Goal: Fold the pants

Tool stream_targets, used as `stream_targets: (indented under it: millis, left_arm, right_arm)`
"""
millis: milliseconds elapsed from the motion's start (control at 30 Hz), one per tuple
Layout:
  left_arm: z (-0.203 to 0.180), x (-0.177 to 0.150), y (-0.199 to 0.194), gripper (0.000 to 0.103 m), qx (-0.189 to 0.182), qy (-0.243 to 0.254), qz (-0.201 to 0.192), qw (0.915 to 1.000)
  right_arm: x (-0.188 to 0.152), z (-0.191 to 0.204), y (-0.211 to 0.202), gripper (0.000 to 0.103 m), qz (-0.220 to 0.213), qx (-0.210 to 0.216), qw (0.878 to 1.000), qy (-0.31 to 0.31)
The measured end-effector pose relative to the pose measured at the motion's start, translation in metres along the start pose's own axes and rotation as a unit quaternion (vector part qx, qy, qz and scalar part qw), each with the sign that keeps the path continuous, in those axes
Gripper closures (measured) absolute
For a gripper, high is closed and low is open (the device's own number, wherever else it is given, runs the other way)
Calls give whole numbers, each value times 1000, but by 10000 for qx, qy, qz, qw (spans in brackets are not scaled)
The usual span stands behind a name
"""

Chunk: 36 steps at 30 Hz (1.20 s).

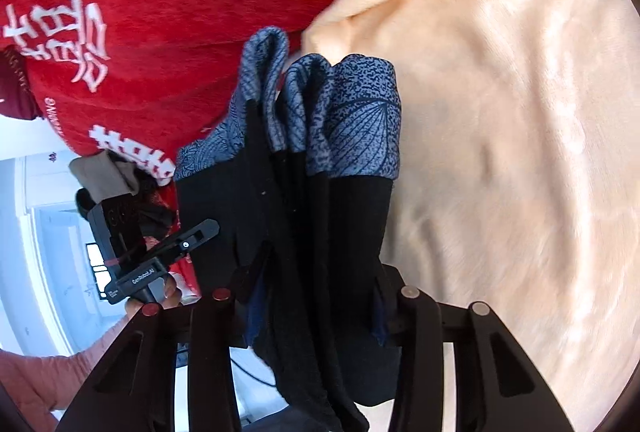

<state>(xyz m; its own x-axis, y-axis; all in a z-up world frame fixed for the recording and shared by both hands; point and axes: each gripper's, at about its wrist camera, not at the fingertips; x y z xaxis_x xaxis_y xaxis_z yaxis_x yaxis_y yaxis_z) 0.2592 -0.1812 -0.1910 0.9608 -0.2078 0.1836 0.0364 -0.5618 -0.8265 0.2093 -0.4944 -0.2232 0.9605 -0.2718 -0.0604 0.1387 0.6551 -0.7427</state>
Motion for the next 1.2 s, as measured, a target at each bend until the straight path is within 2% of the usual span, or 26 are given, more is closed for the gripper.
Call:
stream_targets:
  millis: [233,367,433,467,533,567,600,633,667,733,800,833,867,900,967,1067,1133,1200]
  left_arm:
    - [5,-38,-61,44,82,-18,15,10000]
    - [31,-76,-86,44,366,-144,127,9991]
    - [50,-94,-93,39,567,-246,185,9979]
    - [63,-103,-92,32,900,-287,174,9954]
    - [87,-113,-83,31,1665,-356,233,9851]
    - [100,-117,-83,9,1646,-462,215,9850]
    - [109,-121,-88,6,1633,-636,142,9844]
    - [116,-121,-93,6,1590,-850,114,9835]
    - [117,-122,-99,6,1691,-895,81,9815]
    - [112,-119,-114,6,1939,-773,-108,9779]
    - [102,-115,-133,6,1649,-699,-356,9832]
    - [96,-111,-139,6,1474,-669,-442,9858]
    - [86,-106,-144,6,1220,-550,-497,9898]
    - [78,-103,-143,6,1084,-428,-503,9919]
    - [61,-96,-134,6,934,-53,-497,9944]
    - [50,-86,-107,6,992,241,-459,9937]
    - [50,-80,-83,6,1012,203,-341,9941]
    - [63,-80,-62,6,1303,138,-227,9911]
  right_arm:
    - [-54,45,-10,58,48,240,9997,-11]
    - [-88,66,14,58,154,380,9991,76]
    - [-102,70,37,58,202,453,9986,170]
    - [-106,70,49,58,231,435,9985,237]
    - [-114,68,75,55,376,46,9984,430]
    - [-117,68,84,46,416,-281,9975,497]
    - [-118,68,87,42,379,-563,9962,545]
    - [-119,69,84,42,306,-598,9958,624]
    - [-119,72,77,42,238,-686,9951,678]
    - [-119,75,61,42,92,-1180,9910,620]
    - [-118,79,41,44,-126,-1553,9865,509]
    - [-116,87,29,49,-315,-1668,9847,404]
    - [-116,90,22,67,-409,-1688,9842,330]
    - [-114,96,16,75,-506,-1714,9836,224]
    - [-106,111,13,75,-614,-1716,9832,-21]
    - [-97,130,34,75,-547,-1778,9817,-399]
    - [-94,128,53,75,-437,-1876,9799,-514]
    - [-86,135,72,78,-378,-1996,9778,-506]
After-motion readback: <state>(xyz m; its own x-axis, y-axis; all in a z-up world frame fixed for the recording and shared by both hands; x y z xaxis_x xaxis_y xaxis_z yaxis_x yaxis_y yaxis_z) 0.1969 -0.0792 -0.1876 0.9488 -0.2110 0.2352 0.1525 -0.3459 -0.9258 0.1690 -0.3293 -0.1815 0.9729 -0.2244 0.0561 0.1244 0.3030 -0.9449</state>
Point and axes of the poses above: each gripper's, at about its wrist camera, not at the fingertips, and y roughly the way its jaws point, z to its left, x to its top, and after that the axes turned 7 degrees about -x, right-handed
